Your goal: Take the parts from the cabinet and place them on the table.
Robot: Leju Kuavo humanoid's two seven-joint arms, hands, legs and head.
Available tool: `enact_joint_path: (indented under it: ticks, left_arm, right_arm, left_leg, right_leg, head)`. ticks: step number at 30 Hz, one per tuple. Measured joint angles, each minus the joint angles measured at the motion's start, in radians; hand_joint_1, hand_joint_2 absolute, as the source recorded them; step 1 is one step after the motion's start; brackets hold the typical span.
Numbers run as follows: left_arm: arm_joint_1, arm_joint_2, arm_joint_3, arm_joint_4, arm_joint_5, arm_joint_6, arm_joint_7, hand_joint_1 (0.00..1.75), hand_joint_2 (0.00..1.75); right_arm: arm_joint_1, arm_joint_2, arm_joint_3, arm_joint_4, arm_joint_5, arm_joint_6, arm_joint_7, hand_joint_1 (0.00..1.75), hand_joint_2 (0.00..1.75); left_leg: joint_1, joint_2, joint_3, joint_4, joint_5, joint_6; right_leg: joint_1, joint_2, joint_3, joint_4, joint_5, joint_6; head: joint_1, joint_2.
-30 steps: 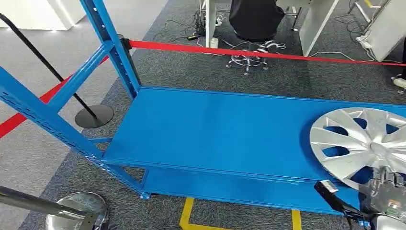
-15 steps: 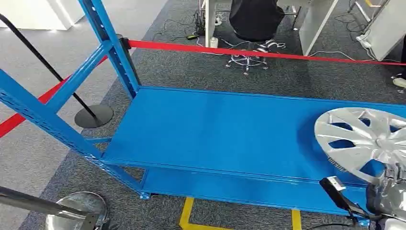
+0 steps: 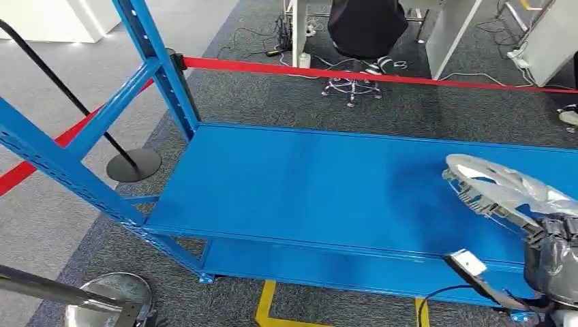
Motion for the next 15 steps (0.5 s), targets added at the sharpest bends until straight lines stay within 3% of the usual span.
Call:
enact_joint_path:
  ticks: [7,15]
  left_arm:
    - [0.001,-0.006,0.000,0.000,0.000,0.000,0.000,0.00,0.00]
    - [0.000,-0.010,0.000,0.000,0.000,0.001,0.000,0.00,0.00]
  right_arm:
    - [0.007,0.056,-0.020,-0.041,0.000,-0.031,-0.110,1.52,1.75]
    - [0.009,0.102,-0.037,-0.056,0.000,-0.041,-0.132,1.52,1.75]
  left_leg:
    - [0.000,0.000,0.000,0.000,0.000,0.000]
    - [0.000,0.000,0.000,0.000,0.000,0.000]
  right_leg:
    - [0.000,0.000,0.000,0.000,0.000,0.000]
    - [0.000,0.000,-0.001,0.000,0.000,0.000]
  head:
    - [0.000,0.000]
    - [0.000,0.000]
